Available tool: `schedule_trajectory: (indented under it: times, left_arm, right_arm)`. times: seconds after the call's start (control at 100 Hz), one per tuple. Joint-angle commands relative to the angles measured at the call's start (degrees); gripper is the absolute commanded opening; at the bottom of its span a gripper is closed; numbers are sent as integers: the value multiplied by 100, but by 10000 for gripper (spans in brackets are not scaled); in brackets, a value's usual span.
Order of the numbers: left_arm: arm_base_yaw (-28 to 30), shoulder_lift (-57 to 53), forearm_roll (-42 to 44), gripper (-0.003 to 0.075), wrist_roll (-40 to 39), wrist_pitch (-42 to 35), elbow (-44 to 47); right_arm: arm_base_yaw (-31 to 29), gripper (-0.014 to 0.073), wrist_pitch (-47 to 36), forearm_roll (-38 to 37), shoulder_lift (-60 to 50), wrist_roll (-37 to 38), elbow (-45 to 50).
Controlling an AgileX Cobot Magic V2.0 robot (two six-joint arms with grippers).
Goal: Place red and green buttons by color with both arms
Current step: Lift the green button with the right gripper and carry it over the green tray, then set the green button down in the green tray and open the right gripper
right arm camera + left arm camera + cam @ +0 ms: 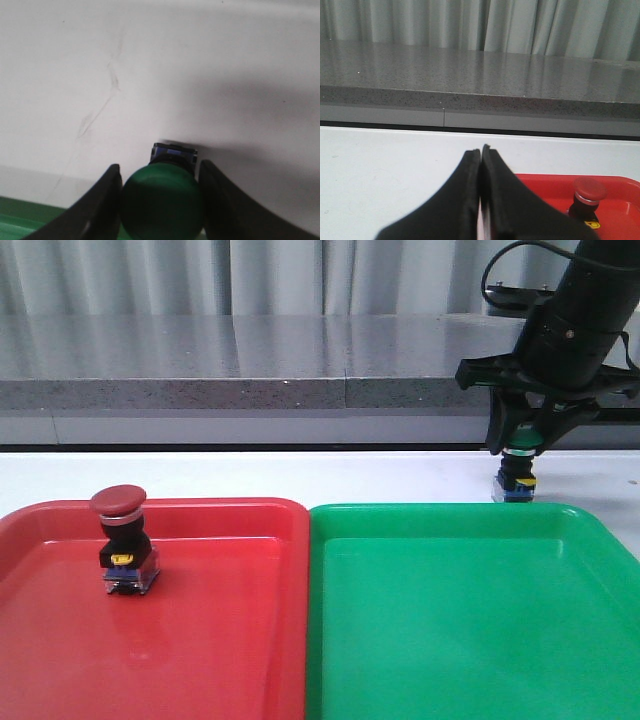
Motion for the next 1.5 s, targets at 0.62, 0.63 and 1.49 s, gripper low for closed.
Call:
schedule_trajectory:
  times: [0.62, 0.63, 1.49]
  left_arm:
    - [-44, -175, -2, -20, -41, -450, 232]
    - [-44, -175, -2, -20, -41, -450, 232]
    - [-44, -175, -2, -19, -41, -450, 232]
  right_arm:
    - [422, 277, 329, 31, -2310, 372, 642]
    - [422, 277, 286, 31, -2329, 401, 686]
    - [1317, 277, -1126, 31, -2007, 1156, 2340]
